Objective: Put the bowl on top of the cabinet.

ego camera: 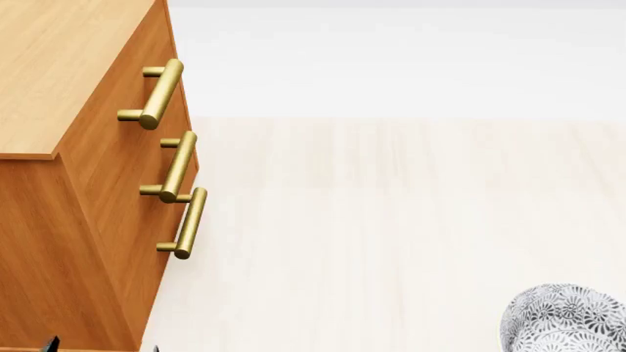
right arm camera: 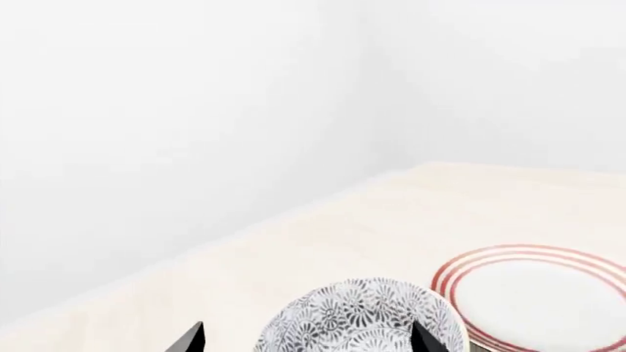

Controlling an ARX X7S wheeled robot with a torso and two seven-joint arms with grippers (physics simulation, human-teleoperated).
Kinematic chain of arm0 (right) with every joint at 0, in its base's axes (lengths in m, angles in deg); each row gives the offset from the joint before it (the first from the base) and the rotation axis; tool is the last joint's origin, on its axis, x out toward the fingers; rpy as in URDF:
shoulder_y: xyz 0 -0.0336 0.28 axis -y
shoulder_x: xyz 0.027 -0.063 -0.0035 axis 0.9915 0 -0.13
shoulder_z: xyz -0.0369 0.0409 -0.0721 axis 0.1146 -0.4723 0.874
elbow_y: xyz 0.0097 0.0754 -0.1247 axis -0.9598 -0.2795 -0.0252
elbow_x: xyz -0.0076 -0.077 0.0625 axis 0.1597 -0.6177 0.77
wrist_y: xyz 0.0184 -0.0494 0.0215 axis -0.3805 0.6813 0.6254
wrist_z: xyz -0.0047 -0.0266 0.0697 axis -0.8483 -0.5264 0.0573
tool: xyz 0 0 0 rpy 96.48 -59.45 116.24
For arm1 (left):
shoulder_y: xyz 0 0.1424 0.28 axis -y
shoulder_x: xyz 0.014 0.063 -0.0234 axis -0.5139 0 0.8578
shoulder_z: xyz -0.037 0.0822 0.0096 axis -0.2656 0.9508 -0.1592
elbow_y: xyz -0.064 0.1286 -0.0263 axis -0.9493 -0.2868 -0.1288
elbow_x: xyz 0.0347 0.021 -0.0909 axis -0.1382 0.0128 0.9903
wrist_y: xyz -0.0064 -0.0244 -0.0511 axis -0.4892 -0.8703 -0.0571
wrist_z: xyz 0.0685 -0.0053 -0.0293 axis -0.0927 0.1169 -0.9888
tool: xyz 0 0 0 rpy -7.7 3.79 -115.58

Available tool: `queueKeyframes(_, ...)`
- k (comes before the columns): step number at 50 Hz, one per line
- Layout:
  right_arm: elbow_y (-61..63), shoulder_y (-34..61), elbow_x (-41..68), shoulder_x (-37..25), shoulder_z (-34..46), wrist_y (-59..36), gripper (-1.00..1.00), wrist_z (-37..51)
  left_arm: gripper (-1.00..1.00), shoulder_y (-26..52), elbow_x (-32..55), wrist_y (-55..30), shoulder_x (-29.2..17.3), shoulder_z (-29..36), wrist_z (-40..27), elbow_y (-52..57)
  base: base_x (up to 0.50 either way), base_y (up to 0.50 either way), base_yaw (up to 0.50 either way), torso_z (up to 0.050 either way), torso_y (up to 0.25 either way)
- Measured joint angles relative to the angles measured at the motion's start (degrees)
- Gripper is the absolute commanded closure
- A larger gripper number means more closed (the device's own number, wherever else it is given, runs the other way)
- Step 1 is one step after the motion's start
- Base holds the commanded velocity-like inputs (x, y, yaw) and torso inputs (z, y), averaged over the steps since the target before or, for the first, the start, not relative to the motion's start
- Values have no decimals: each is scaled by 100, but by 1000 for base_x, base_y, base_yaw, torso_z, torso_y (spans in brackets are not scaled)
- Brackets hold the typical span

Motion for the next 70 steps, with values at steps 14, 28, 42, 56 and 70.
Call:
queueKeyframes(14, 79, 69, 748, -88, -284, -361, -100, 87, -100, 123, 549, -16, -95, 29, 418, 10, 0, 0, 0, 0, 0)
queueKeyframes(28, -30, 117, 1292, -107, -557, -351, -100, 96, -100, 127, 594, 111, -194, 89, 548, -22, 0, 0, 0, 0, 0)
queueKeyframes(42, -88, 124, 1712, -116, -876, -295, -100, 219, -100, 127, 609, 271, -241, 142, 612, -80, 0, 0, 0, 0, 0)
queueKeyframes(56, -296, 314, 2040, -178, -1042, -417, -100, 355, -100, 139, 651, 376, -267, 175, 642, -132, 0, 0, 0, 0, 0)
queueKeyframes(70, -679, 686, 2255, -278, -1020, -708, -100, 456, -100, 167, 689, 440, -278, 213, 658, -201, 0, 0, 0, 0, 0)
